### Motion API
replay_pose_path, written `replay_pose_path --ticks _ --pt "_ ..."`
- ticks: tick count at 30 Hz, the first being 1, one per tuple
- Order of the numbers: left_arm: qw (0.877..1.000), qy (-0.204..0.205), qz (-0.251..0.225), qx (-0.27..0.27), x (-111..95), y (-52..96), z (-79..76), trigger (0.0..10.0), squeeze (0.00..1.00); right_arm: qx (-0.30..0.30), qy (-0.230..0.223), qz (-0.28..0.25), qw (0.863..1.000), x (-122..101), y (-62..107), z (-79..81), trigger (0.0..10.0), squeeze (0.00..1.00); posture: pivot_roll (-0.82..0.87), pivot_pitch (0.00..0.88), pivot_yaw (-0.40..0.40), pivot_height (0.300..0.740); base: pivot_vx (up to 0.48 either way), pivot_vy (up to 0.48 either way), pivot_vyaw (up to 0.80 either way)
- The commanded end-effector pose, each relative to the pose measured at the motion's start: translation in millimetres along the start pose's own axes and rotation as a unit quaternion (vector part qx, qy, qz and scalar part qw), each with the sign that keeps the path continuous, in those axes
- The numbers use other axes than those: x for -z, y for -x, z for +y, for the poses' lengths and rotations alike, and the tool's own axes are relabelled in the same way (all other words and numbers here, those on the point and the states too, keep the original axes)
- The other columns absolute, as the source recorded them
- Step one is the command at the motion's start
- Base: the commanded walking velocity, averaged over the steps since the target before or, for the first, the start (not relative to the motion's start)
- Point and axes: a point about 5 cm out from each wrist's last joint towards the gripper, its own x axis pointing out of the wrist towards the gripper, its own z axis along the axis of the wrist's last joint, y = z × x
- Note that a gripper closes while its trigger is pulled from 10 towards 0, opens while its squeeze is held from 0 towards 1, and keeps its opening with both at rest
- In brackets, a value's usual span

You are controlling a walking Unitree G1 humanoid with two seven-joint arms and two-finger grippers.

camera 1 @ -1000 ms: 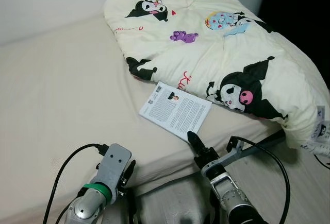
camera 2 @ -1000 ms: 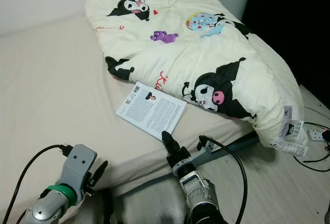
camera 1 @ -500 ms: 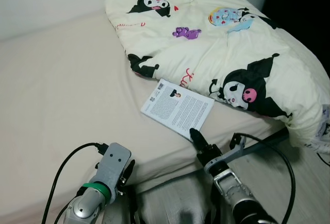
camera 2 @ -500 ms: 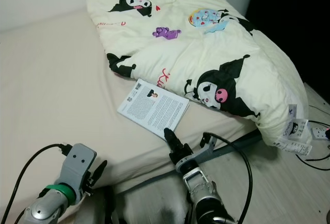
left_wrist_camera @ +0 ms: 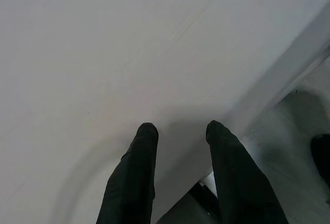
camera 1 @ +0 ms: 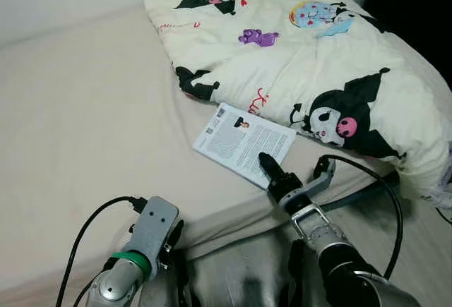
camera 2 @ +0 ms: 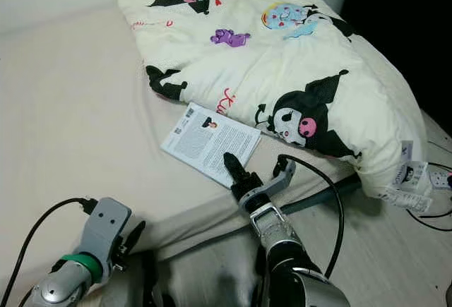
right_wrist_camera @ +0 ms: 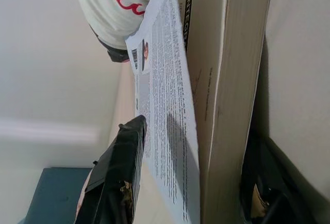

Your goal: Clean up the room

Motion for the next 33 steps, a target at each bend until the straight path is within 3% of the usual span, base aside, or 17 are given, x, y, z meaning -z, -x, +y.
replay_pose_path --ticks 1,2,3,4,5,13,19,25,26,29,31,32,33 --pt "1.000 -0.002 0.019 -0.004 7.5 4.1 0.4 10.0 0.00 0.025 -0.017 0.006 1.000 8.9 5.8 -7.8 10.0 0.00 0.13 0.348 0.211 0.575 0.000 0.000 0.00" --pt "1.000 -0.001 0.019 -0.003 7.6 3.5 0.2 10.0 0.00 0.027 -0.016 0.005 0.999 8.1 5.7 -8.1 9.9 0.00 0.13 0.343 0.208 0.575 0.000 0.000 0.00" --pt "1.000 -0.001 0.019 -0.004 7.7 2.8 -0.1 10.0 0.00 0.031 -0.015 0.005 0.999 7.4 5.6 -8.5 4.0 0.00 0.12 0.339 0.205 0.575 0.000 0.000 0.00" --pt "1.000 -0.001 0.019 -0.004 7.8 2.4 -0.3 10.0 0.00 0.036 -0.014 0.006 0.999 7.0 5.6 -9.1 2.9 0.00 0.12 0.339 0.205 0.575 0.000 0.000 0.00" --pt "1.000 0.000 0.018 -0.004 7.8 1.7 -0.5 10.0 0.00 0.039 -0.017 0.002 0.999 6.0 5.4 -9.3 0.0 0.00 0.12 0.334 0.201 0.575 0.000 0.000 0.00" --pt "1.000 0.006 0.006 -0.008 2.9 -8.8 -2.2 10.0 0.00 -0.020 -0.035 -0.004 0.999 -2.2 1.1 -0.2 0.0 0.00 0.10 0.299 0.185 0.575 0.000 0.000 0.00" --pt "1.000 0.011 -0.004 -0.014 -0.7 -18.5 -1.6 10.0 0.00 -0.081 -0.021 -0.002 0.997 -11.4 -4.0 11.3 0.0 0.00 0.08 0.261 0.166 0.575 0.000 0.000 0.00" --pt "0.999 0.026 -0.027 -0.024 -11.4 -31.6 -4.0 10.0 0.00 -0.207 0.069 0.021 0.976 -26.5 -14.4 42.8 0.0 0.00 0.03 0.197 0.121 0.575 0.000 0.000 0.00" --pt "0.999 0.026 -0.027 -0.024 -11.4 -31.6 -4.0 10.0 0.00 -0.207 0.069 0.021 0.976 -26.5 -14.4 42.8 0.0 0.00 0.03 0.197 0.121 0.575 0.000 0.000 0.00" --pt "0.996 0.043 -0.059 -0.046 -27.2 -33.5 5.7 10.0 0.00 -0.240 0.156 0.017 0.958 -31.2 -7.7 57.4 0.0 0.00 0.01 0.170 0.095 0.575 0.000 0.000 0.00" --pt "0.994 0.051 -0.077 -0.063 -35.4 -33.0 13.8 10.0 0.00 -0.235 0.197 0.009 0.952 -31.0 -0.2 60.4 0.0 0.00 -0.01 0.157 0.080 0.575 0.000 0.000 0.00" --pt "0.994 0.051 -0.077 -0.063 -35.4 -33.0 13.8 10.0 0.00 -0.235 0.197 0.009 0.952 -31.0 -0.2 60.4 0.0 0.00 -0.01 0.157 0.080 0.575 0.000 0.000 0.00" --pt "0.991 0.059 -0.092 -0.083 -41.9 -32.4 21.8 10.0 0.00 -0.204 0.236 -0.002 0.950 -30.0 7.2 57.1 0.0 0.00 -0.02 0.139 0.056 0.575 0.000 0.000 0.00"
